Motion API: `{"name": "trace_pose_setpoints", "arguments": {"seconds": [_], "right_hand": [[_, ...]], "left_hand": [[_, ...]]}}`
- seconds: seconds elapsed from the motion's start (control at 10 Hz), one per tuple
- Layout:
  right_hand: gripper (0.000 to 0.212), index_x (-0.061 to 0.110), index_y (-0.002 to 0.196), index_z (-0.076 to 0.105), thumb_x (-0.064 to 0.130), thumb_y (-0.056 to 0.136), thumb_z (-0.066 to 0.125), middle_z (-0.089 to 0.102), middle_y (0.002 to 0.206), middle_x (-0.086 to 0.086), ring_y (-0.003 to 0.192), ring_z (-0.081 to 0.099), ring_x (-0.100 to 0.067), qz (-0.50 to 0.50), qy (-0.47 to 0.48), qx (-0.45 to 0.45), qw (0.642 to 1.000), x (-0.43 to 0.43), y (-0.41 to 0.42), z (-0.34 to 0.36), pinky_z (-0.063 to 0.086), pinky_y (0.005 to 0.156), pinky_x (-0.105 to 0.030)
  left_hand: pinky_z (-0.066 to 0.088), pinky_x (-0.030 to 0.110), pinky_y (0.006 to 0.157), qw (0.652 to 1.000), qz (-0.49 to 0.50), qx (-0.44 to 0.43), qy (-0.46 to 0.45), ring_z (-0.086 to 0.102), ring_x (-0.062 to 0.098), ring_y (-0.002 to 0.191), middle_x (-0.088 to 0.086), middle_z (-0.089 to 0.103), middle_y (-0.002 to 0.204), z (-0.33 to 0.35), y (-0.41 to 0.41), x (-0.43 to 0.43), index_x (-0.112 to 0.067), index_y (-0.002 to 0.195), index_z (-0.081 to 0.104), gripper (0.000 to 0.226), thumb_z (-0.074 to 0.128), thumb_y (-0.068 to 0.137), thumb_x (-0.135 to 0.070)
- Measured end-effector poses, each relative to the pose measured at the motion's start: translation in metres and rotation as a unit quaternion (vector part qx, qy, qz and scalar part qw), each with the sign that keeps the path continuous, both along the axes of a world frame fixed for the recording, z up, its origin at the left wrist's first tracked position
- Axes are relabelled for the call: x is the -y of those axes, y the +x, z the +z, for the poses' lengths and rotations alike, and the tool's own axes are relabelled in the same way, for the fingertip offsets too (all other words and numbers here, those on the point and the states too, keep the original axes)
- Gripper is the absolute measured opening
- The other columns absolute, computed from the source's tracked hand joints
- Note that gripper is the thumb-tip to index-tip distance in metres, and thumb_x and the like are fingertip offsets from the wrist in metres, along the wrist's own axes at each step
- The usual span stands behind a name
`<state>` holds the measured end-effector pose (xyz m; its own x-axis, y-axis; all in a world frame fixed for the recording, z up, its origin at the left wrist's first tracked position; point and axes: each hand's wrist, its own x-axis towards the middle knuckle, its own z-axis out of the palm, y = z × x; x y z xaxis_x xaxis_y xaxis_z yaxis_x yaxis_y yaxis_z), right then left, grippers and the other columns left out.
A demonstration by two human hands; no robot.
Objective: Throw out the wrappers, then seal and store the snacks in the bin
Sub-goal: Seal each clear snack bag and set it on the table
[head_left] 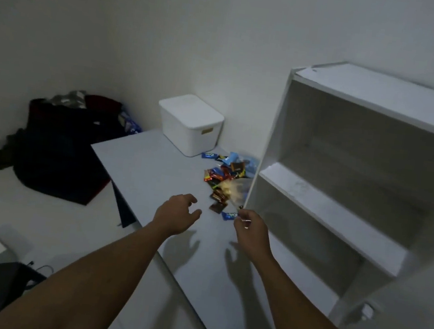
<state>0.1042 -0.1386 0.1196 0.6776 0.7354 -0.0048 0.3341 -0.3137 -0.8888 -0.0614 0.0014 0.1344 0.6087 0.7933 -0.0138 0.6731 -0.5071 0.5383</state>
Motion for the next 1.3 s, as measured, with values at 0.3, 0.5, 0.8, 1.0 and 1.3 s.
{"name": "trace_pose_setpoints", "arguments": {"seconds": [0.3, 0.5, 0.8, 1.0, 1.3], "right_hand": [[0.024, 0.008, 0.118, 0.064, 0.014, 0.095, 0.059, 0.063, 0.109, -0.002, 0.102, 0.06, -0.017, -0.035, -0.023, -0.023, 0.999, -0.106, -0.035, -0.019, 0.045, 0.085, -0.026], [0.023, 0.011, 0.115, 0.066, 0.018, 0.094, 0.06, 0.068, 0.107, -0.005, 0.099, 0.065, -0.021, -0.094, -0.049, -0.064, 0.992, -0.164, -0.017, -0.051, 0.054, 0.089, -0.037], [0.02, 0.011, 0.096, 0.06, 0.02, 0.099, 0.043, 0.061, 0.088, -0.008, 0.082, 0.06, -0.026, -0.231, -0.078, -0.173, 0.954, -0.241, 0.046, -0.104, 0.048, 0.066, -0.033], [0.013, 0.012, 0.086, 0.059, 0.014, 0.095, 0.051, 0.062, 0.083, -0.008, 0.069, 0.06, -0.019, -0.342, -0.08, -0.337, 0.873, -0.264, 0.092, -0.129, 0.057, 0.068, -0.031], [0.028, -0.004, 0.103, 0.063, -0.014, 0.077, 0.057, 0.067, 0.098, -0.02, 0.081, 0.066, -0.029, -0.527, 0.121, -0.56, 0.628, -0.281, 0.119, -0.17, 0.054, 0.059, -0.036]], "left_hand": [[0.049, 0.035, 0.09, 1.0, -0.019, 0.007, -0.017, 0.061, 0.023, 0.112, 0.005, 0.065, 0.124, -0.006, -0.021, -0.111, -0.017, 0.13, 0.058, 0.049, 0.061, 0.091, -0.045], [0.048, 0.033, 0.091, 0.998, -0.047, 0.012, -0.027, 0.061, 0.021, 0.113, 0.004, 0.065, 0.124, -0.021, 0.012, -0.172, -0.018, 0.13, 0.059, 0.048, 0.063, 0.09, -0.044], [0.05, 0.034, 0.091, 0.984, -0.153, -0.077, -0.045, 0.058, 0.02, 0.112, 0.004, 0.062, 0.128, -0.061, 0.116, -0.258, -0.019, 0.13, 0.057, 0.045, 0.06, 0.093, -0.044], [0.049, 0.032, 0.092, 0.957, -0.258, -0.104, -0.085, 0.06, 0.02, 0.111, 0.002, 0.064, 0.121, -0.091, 0.188, -0.281, -0.019, 0.124, 0.062, 0.034, 0.064, 0.091, -0.03], [0.047, 0.042, 0.099, 0.88, -0.44, -0.171, -0.052, 0.05, 0.03, 0.125, 0.007, 0.044, 0.145, -0.146, 0.271, -0.296, -0.015, 0.142, 0.044, 0.065, 0.07, 0.087, -0.036]]}}
